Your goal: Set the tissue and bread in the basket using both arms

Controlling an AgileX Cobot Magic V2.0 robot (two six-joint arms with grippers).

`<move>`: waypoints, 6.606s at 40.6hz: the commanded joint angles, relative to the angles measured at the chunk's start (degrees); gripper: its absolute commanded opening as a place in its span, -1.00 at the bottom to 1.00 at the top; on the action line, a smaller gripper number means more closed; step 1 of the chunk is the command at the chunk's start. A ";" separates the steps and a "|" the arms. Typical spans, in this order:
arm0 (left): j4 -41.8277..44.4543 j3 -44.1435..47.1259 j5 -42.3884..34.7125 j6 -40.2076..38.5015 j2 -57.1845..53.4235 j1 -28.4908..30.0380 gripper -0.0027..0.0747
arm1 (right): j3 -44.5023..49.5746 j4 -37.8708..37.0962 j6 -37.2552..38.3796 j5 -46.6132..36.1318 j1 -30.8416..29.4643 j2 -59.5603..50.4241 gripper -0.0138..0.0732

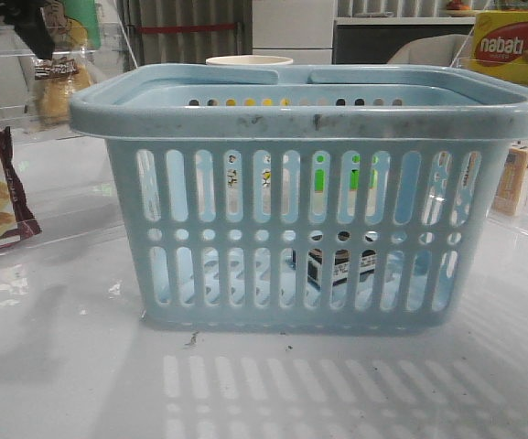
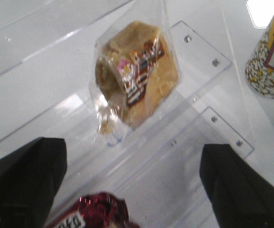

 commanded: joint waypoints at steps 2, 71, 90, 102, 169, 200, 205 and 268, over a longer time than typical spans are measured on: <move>-0.71 -6.01 -7.18 0.08 2.26 -0.29 0.67 | -1.45 -0.53 -0.07 -3.95 -0.12 -0.32 0.73; -3.57 -12.00 12.74 13.11 -5.39 -31.78 0.40 | -1.45 -0.53 -0.07 -3.46 -0.12 -0.32 0.73; -5.55 1.19 16.01 13.01 -28.00 -31.65 0.43 | -1.45 -0.53 -0.07 -3.46 -0.12 -0.32 0.73; 3.01 20.68 16.75 2.43 -48.09 -31.65 0.43 | -1.45 -0.53 -0.07 -3.46 -0.12 -0.32 0.73; 8.28 51.55 0.47 -5.87 -81.27 -13.80 -0.68 | -1.45 -3.92 -0.13 0.50 -0.12 0.06 -0.53; 4.76 84.47 -30.15 -5.98 -102.01 4.84 -0.68 | -1.45 -3.92 -0.13 0.50 -0.12 0.06 -0.53; 4.76 84.47 -30.04 -5.98 -102.01 4.84 -0.68 | -1.45 -3.92 -0.13 0.50 -0.12 0.06 -0.53; 0.01 84.47 -30.03 2.45 -102.01 4.72 -0.68 | 8.87 -4.55 -0.13 -10.56 -12.95 -11.09 -0.53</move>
